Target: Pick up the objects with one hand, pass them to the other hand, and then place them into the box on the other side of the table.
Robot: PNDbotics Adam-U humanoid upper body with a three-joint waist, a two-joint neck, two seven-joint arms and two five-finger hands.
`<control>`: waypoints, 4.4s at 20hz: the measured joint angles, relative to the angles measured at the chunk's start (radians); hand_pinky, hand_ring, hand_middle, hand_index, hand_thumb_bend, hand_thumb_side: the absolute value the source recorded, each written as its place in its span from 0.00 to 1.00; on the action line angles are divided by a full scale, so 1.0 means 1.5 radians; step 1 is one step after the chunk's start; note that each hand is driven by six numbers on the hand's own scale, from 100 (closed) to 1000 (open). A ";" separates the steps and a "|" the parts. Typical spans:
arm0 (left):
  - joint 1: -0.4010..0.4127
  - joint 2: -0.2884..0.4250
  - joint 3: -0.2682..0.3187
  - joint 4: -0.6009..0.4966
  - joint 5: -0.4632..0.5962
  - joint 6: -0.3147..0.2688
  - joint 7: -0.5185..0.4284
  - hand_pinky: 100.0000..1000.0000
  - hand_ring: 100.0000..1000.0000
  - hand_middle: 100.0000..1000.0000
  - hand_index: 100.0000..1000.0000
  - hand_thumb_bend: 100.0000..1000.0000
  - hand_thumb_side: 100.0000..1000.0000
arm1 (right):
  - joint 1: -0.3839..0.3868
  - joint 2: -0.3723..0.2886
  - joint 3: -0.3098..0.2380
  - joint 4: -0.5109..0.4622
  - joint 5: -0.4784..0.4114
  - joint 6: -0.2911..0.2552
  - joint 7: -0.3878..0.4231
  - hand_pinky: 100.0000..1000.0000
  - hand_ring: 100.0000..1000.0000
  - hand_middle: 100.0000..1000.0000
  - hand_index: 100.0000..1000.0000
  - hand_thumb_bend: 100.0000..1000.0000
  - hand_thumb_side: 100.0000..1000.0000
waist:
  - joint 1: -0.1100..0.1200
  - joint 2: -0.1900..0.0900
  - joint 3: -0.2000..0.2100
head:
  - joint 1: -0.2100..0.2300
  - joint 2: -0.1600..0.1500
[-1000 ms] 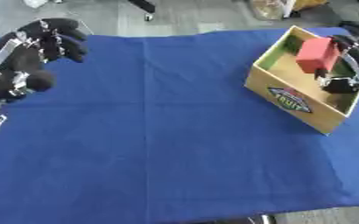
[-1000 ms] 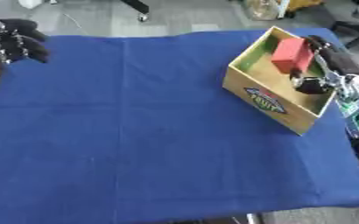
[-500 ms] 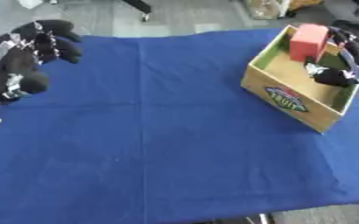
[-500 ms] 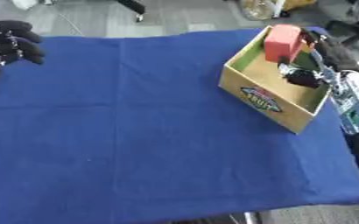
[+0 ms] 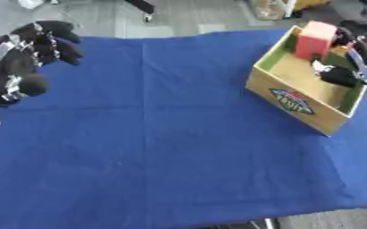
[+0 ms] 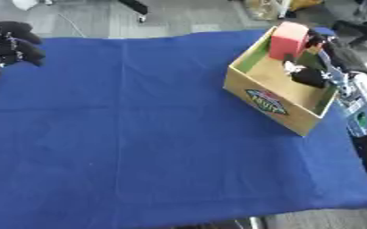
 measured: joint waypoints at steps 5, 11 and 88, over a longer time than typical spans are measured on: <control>0.000 0.000 0.000 0.000 0.000 -0.001 -0.001 0.65 0.63 0.66 0.82 1.00 0.51 | 0.000 0.000 0.000 0.000 -0.009 0.013 0.030 0.87 0.81 0.76 0.58 0.00 0.53 | 0.000 0.000 0.000 | -0.002 0.000; 0.000 0.000 0.000 0.002 0.001 -0.001 -0.001 0.65 0.63 0.66 0.82 1.00 0.51 | 0.001 -0.007 0.008 -0.003 0.040 -0.029 0.067 0.93 0.96 1.00 1.00 0.00 0.17 | 0.000 0.000 0.000 | -0.004 0.000; 0.081 0.234 0.170 0.290 -0.490 0.203 -0.183 0.71 0.65 0.68 0.79 0.60 0.21 | 0.119 -0.051 0.035 -0.457 -0.004 -0.125 0.004 0.90 0.92 0.99 1.00 0.00 0.00 | 0.011 -0.018 -0.004 | 0.198 0.013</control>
